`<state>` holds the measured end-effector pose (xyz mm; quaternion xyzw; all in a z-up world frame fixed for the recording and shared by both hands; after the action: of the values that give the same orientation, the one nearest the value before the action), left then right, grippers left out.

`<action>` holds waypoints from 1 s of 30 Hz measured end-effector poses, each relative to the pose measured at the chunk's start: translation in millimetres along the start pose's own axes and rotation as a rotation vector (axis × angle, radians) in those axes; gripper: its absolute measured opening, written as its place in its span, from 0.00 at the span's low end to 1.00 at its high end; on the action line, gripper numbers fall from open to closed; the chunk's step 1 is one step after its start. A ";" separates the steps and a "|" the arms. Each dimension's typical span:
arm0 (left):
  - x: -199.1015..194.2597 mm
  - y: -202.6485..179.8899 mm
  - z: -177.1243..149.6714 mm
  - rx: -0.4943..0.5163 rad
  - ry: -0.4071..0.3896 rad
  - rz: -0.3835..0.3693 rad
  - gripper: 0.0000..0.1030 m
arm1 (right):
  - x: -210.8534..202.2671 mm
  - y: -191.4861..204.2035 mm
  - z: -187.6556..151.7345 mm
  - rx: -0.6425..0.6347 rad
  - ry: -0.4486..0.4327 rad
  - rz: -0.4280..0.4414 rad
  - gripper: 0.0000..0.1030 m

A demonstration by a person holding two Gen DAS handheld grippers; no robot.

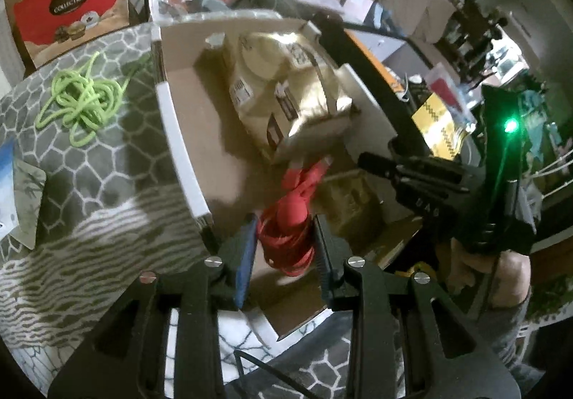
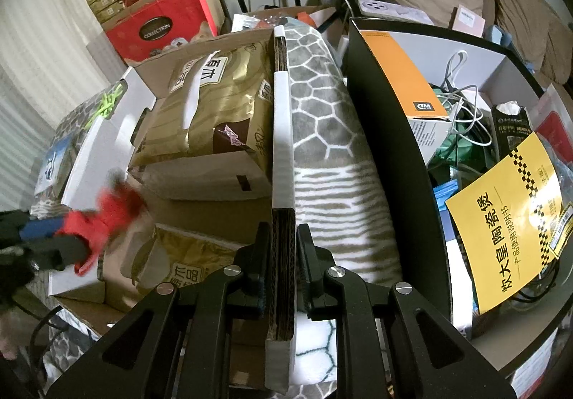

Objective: Organize objects
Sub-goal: 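Carry the red cable into the white box and release it, then reach the left tool toward the green cable and grasp it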

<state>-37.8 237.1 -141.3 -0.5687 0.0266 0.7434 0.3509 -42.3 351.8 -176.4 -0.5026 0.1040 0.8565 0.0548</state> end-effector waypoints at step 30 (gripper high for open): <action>-13.0 202.1 85.7 -0.501 -0.087 0.095 0.65 | 1.2 -0.8 0.2 -0.001 0.002 -0.001 0.16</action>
<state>-218.9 116.3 -172.5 -0.6035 -0.1465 0.7663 0.1646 -42.9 352.6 -177.5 -0.5037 0.1036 0.8559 0.0548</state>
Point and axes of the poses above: each gripper's, at about its wrist camera, not at the fingertips, and x roughly the way its jaws point, y to its left, z to its top, the point moved 9 cm from there along x, roughly the way its jaws point
